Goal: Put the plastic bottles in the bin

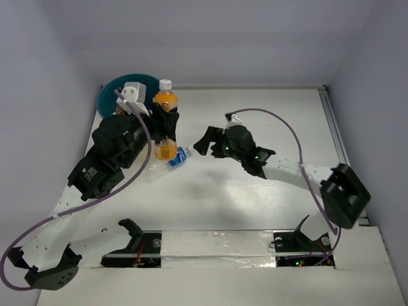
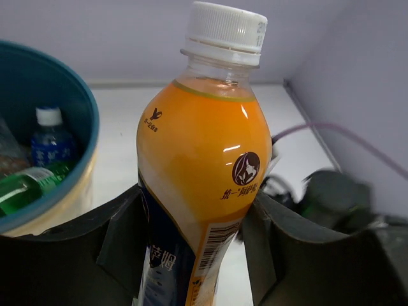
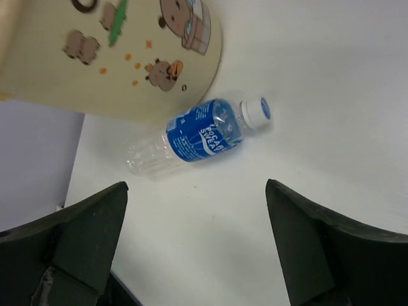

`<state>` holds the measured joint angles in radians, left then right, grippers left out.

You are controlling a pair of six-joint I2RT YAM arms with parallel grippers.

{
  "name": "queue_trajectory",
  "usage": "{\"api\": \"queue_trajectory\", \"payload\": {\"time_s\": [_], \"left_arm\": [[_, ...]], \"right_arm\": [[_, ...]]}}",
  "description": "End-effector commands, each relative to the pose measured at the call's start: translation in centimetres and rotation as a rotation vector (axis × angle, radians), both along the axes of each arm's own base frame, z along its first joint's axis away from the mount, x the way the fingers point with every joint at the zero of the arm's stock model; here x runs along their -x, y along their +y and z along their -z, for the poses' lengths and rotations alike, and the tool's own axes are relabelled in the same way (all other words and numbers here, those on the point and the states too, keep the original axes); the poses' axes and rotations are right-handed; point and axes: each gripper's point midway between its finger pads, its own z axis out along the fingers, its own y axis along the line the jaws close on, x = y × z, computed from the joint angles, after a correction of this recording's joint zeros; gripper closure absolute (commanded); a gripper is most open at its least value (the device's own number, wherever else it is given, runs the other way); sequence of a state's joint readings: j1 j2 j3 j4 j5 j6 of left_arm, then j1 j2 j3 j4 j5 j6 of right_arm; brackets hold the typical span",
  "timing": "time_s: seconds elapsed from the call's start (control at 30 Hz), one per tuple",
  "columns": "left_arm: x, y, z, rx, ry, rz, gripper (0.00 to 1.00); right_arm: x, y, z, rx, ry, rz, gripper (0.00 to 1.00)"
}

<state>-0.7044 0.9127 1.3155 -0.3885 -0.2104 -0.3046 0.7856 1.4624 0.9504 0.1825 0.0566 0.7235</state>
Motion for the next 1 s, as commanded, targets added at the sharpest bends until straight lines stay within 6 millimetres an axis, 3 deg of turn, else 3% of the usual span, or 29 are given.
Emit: {"api": "queue_trajectory", "payload": {"time_s": [0.0,0.03,0.07,0.13,0.33,0.37,0.47,0.6,0.77,0.97], "left_arm": [[-1.3,2.5,-5.4,0.089,-0.124,-0.147,0.57],[-1.3,3.2,-6.7,0.11,-0.152,-0.176,0.57],[-1.9,4.3,-7.3,0.116,-0.168,-0.234,0.57],[-2.2,5.2,-8.8,0.147,-0.215,-0.275,0.57],[-4.9,8.6,-10.5,0.147,-0.282,-0.441,0.55],[-5.3,8.4,-10.7,0.144,-0.289,-0.418,0.55],[-7.9,8.8,-10.3,0.121,-0.266,-0.434,0.54],[-9.6,9.9,-10.8,0.126,-0.283,-0.464,0.54],[-11.1,12.2,-11.5,0.112,-0.311,-0.542,0.54],[-13.5,13.4,-9.3,0.095,-0.293,-0.579,0.54]], "right_arm": [[-0.4,4.6,-1.3,-0.118,0.041,-0.023,0.05],[-0.5,5.6,-1.3,-0.125,0.05,-0.026,0.05],[-1.0,6.2,0.6,-0.117,0.093,-0.008,0.03],[-1.4,6.9,1.8,-0.128,0.122,0.017,0.03],[-3.5,8.1,5.2,-0.154,0.208,0.115,0.0],[-3.7,8.4,5.4,-0.161,0.222,0.122,0.0],[-4.3,9.2,7.1,-0.167,0.261,0.141,0.0],[-5.2,10.9,7.8,-0.186,0.287,0.128,0.0],[-5.7,12.3,10.5,-0.172,0.346,0.124,0.0],[-5.8,12.6,12.2,-0.161,0.385,0.14,0.02]]}}
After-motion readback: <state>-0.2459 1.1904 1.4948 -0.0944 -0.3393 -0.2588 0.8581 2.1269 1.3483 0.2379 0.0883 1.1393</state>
